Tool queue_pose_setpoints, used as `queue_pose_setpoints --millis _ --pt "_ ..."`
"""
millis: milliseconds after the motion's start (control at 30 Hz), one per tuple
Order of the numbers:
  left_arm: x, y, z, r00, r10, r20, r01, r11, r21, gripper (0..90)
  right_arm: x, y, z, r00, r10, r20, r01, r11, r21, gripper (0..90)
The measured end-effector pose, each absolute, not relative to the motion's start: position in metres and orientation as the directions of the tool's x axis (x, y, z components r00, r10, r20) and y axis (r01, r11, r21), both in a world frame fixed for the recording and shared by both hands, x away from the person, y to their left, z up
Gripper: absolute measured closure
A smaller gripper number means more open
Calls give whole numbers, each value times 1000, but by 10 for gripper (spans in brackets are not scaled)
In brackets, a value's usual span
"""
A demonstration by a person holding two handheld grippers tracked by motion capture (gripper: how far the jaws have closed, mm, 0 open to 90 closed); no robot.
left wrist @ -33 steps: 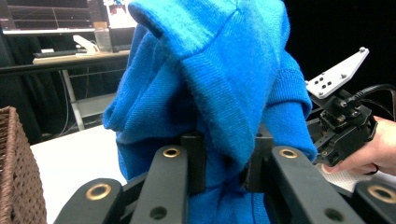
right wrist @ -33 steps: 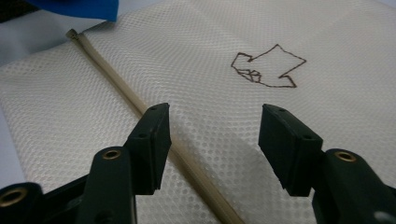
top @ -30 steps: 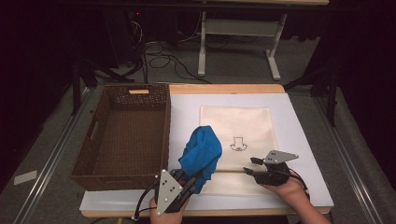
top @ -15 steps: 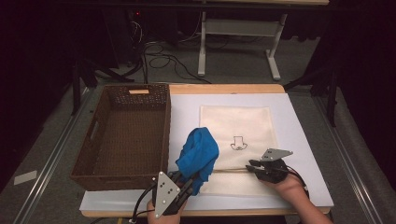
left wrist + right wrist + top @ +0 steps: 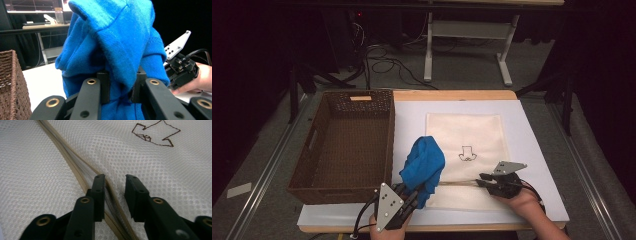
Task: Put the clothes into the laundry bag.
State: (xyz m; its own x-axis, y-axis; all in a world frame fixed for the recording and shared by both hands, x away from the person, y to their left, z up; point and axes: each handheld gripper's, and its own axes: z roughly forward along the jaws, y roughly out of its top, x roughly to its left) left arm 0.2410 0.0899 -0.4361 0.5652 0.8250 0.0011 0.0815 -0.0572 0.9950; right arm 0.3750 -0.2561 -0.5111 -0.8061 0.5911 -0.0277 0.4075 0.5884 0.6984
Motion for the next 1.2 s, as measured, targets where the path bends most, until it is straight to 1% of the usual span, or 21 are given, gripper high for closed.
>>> queue_pose_setpoints --millis 133,200,267,367,533,600,633,733,1033,1200 --pt "241 90 -436 564 826 -8 83 -47 995 752 374 -255 -511 -808 588 -46 393 595 701 834" --pt "241 90 -436 567 824 1 79 -56 995 752 374 -255 -511 -805 591 -52 393 596 700 875" --pt "242 89 -436 568 823 3 85 -62 994 752 375 -255 -511 -807 589 -55 391 601 697 890" --pt "242 89 -436 566 824 0 85 -58 995 752 375 -256 -510 -806 590 -46 392 590 706 896" --pt "242 94 -432 560 829 0 74 -51 996 752 377 -256 -502 -779 627 8 413 504 758 897" --pt "240 96 -429 561 828 -18 73 -28 997 753 378 -254 -498 -779 628 -1 391 487 781 897" --pt "239 95 -426 564 826 -25 69 -17 997 753 377 -253 -496 -775 632 7 396 478 784 897" --pt "235 91 -423 581 814 -17 60 -22 998 753 377 -249 -491 -773 634 -5 374 463 804 897" --pt "225 57 -426 656 755 7 49 -51 997 755 377 -250 -485 -769 639 -7 355 437 826 896" --pt "230 35 -436 682 730 -31 74 -27 997 757 377 -251 -484 -769 639 -3 353 428 832 896"
